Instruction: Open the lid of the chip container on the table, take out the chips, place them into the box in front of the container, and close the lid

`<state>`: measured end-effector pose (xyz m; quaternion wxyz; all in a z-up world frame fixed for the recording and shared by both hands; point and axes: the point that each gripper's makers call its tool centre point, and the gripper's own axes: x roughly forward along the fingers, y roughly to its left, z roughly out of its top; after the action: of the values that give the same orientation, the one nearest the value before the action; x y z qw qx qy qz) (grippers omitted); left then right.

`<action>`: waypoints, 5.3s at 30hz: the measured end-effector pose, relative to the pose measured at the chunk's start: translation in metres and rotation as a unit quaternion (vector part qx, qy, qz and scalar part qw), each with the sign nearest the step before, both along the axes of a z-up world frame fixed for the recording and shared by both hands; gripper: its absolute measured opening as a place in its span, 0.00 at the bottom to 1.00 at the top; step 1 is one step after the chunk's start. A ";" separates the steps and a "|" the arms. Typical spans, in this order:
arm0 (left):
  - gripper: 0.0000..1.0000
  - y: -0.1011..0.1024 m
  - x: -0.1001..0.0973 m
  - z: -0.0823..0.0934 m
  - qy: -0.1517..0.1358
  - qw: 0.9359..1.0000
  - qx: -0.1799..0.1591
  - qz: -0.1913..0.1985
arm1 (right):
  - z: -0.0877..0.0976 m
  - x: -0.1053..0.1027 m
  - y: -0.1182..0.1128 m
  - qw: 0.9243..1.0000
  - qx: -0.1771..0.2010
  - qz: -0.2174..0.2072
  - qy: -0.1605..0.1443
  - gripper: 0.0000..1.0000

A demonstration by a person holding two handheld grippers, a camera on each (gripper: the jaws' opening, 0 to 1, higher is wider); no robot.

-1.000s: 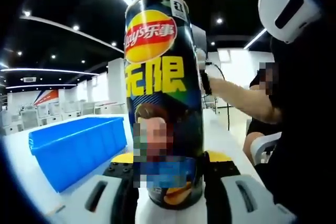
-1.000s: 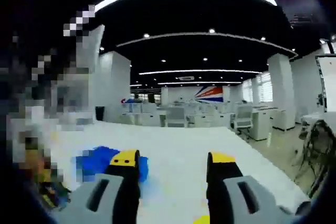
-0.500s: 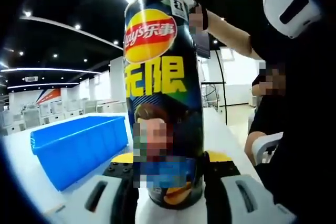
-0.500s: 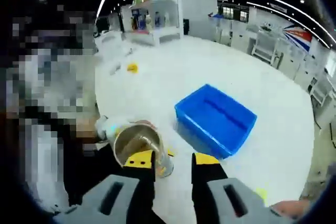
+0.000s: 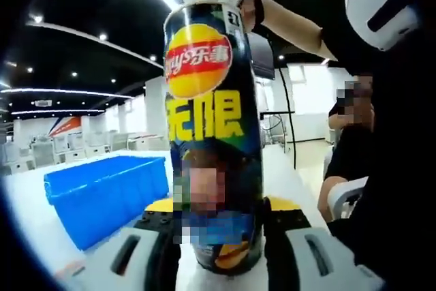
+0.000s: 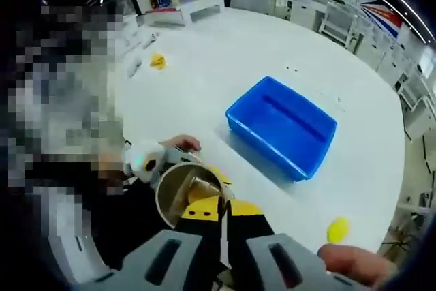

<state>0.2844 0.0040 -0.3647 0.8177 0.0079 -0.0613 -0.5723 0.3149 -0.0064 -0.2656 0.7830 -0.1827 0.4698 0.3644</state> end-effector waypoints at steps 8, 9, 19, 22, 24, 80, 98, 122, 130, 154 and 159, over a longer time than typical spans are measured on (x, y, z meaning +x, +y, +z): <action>0.43 0.005 -0.002 0.009 0.026 1.000 0.002 0.012 | 0.000 -0.002 0.000 0.999 -0.017 0.006 -0.027 0.00; 0.43 0.006 -0.002 0.009 0.045 0.999 0.000 0.006 | 0.001 -0.003 0.000 0.999 -0.018 0.006 -0.029 0.00; 0.42 0.011 -0.003 0.012 0.043 0.989 0.137 -0.035 | -0.002 -0.009 -0.014 0.999 0.041 -0.017 -0.023 0.00; 0.42 0.018 0.002 0.013 0.033 0.981 0.187 -0.046 | -0.010 -0.005 -0.023 0.995 0.085 -0.044 -0.020 0.00; 0.42 0.022 0.002 0.013 0.029 0.973 0.221 -0.053 | -0.021 -0.005 -0.034 0.993 0.097 -0.063 -0.007 0.00; 0.42 0.022 -0.010 -0.050 -0.026 0.892 0.450 -0.037 | -0.163 -0.032 -0.068 0.867 0.438 -0.139 0.193 0.01; 0.43 0.021 -0.006 -0.054 -0.045 0.885 0.462 -0.029 | -0.149 -0.022 -0.065 0.818 0.484 -0.138 0.278 0.01; 0.46 0.022 -0.010 -0.059 -0.068 0.875 0.479 -0.021 | -0.161 -0.028 -0.053 0.864 0.424 -0.104 0.251 0.04; 0.47 0.025 -0.010 -0.063 -0.093 0.862 0.498 -0.016 | -0.157 -0.025 -0.065 0.942 0.284 -0.113 0.141 0.00; 0.47 0.025 -0.004 -0.063 -0.095 0.868 0.488 -0.008 | -0.158 -0.013 -0.152 0.980 0.073 -0.185 -0.022 0.00; 0.47 0.025 -0.004 -0.063 -0.093 0.869 0.486 -0.011 | -0.159 -0.012 -0.159 0.977 0.077 -0.196 -0.021 0.00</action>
<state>0.2800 0.0290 -0.4273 0.6946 0.4569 0.1490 -0.5354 0.3033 -0.1652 -0.4245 0.8605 -0.0334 0.4507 0.2351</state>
